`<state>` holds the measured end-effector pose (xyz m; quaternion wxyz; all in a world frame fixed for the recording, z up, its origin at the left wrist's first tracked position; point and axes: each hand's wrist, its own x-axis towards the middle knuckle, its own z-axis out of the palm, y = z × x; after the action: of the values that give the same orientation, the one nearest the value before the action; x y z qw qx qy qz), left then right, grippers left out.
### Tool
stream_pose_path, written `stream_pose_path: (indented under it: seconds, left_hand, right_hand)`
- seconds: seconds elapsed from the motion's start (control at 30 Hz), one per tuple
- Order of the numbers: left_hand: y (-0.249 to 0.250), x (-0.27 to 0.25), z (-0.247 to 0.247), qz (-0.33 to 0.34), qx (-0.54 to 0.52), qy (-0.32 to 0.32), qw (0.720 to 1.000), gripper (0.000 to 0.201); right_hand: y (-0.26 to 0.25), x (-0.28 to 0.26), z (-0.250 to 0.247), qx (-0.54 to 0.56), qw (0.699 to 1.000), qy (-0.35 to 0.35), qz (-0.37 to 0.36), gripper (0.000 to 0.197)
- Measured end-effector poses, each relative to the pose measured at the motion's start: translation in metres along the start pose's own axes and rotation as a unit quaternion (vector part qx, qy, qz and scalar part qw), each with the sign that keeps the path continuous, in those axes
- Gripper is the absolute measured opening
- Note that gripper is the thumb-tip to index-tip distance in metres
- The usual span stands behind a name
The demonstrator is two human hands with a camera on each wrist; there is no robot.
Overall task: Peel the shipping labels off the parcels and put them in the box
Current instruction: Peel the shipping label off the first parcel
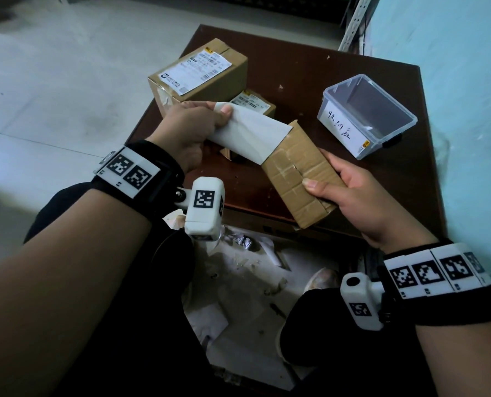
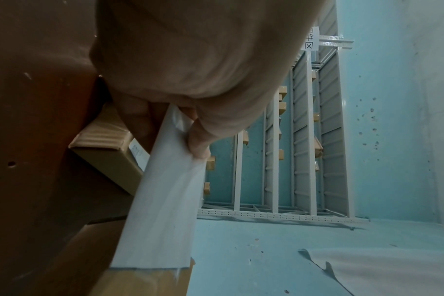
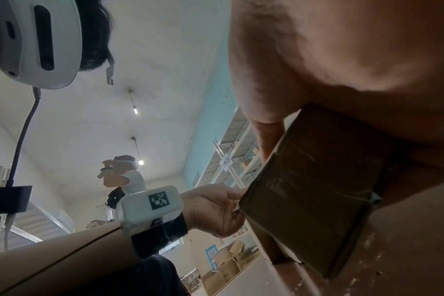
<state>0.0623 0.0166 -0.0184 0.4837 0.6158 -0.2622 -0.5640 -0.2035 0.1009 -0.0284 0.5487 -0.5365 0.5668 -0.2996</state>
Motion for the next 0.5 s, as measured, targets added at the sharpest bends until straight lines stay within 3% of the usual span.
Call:
stream_pose_path:
  seconds: [0.5]
  left_hand:
    - [0.0, -0.0001, 0.0007, 0.002, -0.026, 0.012, 1.0, 0.029]
  right_hand:
    - [0.0019, 0.0008, -0.0017, 0.006, 1.0, 0.007, -0.002, 0.055]
